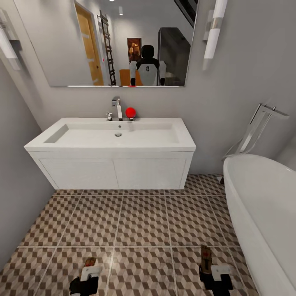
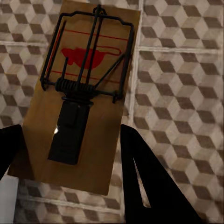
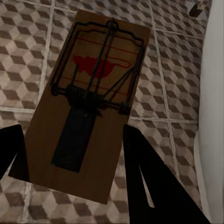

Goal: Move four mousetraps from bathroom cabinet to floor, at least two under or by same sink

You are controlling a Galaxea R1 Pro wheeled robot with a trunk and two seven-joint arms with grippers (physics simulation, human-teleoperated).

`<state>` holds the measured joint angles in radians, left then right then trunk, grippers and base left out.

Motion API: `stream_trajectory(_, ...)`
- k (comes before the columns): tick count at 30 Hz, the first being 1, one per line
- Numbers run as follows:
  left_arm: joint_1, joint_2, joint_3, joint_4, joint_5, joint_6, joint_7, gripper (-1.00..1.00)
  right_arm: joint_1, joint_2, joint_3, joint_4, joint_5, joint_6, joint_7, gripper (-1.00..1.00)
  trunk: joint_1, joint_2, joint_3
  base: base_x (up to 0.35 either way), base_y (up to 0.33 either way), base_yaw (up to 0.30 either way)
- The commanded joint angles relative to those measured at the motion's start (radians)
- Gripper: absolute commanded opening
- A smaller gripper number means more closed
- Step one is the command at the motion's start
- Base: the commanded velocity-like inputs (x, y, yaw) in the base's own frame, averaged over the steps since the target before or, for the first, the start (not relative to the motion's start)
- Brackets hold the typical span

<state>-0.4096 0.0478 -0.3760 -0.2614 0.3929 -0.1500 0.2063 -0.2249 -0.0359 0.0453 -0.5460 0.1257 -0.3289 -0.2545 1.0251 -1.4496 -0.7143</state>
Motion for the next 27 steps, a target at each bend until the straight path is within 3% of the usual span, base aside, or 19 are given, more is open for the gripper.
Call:
stream_trajectory(1,0.0,0.009,-0.007,-0.083,0.005,0.096,0.009,-1.0,-0.001,0.006,0.004,-0.056,0.004,0.05,-0.005,-1.0,0.0,0.0,-0.001,0.0,0.0,0.0)
stream_trajectory(3,-0.001,0.02,-0.005,-0.218,0.005,0.249,0.011,-1.0,-0.001,0.025,0.004,-0.16,0.003,0.133,-0.005,-1.0,0.0,0.0,-0.001,0.0,0.0,0.0)
stream_trajectory(5,-0.003,0.025,-0.004,-0.311,0.005,0.355,0.012,-1.0,-0.003,0.048,0.004,-0.243,0.003,0.208,-0.005,-1.0,0.0,0.0,-0.001,0.0,0.0,0.0)
stream_trajectory(11,-0.016,0.028,-0.001,-0.501,0.003,0.552,0.016,-1.0,-0.058,0.11,0.005,-0.356,0.003,0.365,-0.004,-1.0,0.0,0.0,-0.001,0.0,0.0,0.0)
stream_trajectory(12,-0.034,0.029,0.0,-0.555,0.002,0.608,0.017,-1.0,-0.088,0.123,0.005,-0.363,0.003,0.403,-0.004,-1.0,0.0,0.0,-0.001,0.0,0.0,0.0)
stream_trajectory(15,-0.086,0.029,0.023,-0.607,0.0,0.694,0.018,-1.0,-0.151,0.141,0.005,-0.368,0.002,0.482,-0.003,-1.0,0.0,0.0,-0.001,0.0,0.0,0.0)
stream_trajectory(17,-0.12,0.028,0.038,-0.607,-0.002,0.713,0.025,-1.0,-0.181,0.15,0.005,-0.369,0.002,0.522,-0.003,-1.0,0.0,0.0,-0.001,0.0,0.0,0.0)
stream_trajectory(19,-0.174,0.028,0.049,-0.592,-0.005,0.726,0.071,-1.0,-0.216,0.162,0.006,-0.369,0.001,0.578,-0.003,-1.0,0.0,0.0,-0.001,0.0,0.0,0.0)
stream_trajectory(22,-0.198,0.028,0.052,-0.54,-0.006,0.715,0.107,-1.0,-0.231,0.17,0.038,-0.369,0.0,0.603,-0.003,-1.0,0.0,0.0,-0.001,0.0,0.0,0.0)
stream_trajectory(24,-0.201,0.028,0.051,-0.476,-0.006,0.639,0.11,-1.0,-0.234,0.172,0.089,-0.367,0.0,0.605,-0.003,-1.0,0.0,0.0,-0.001,0.0,0.0,0.0)
stream_trajectory(27,-0.203,0.028,0.048,-0.415,-0.006,0.425,0.108,-1.0,-0.235,0.172,0.155,-0.365,0.0,0.607,-0.004,-1.0,0.0,0.0,-0.001,0.0,0.0,0.0)
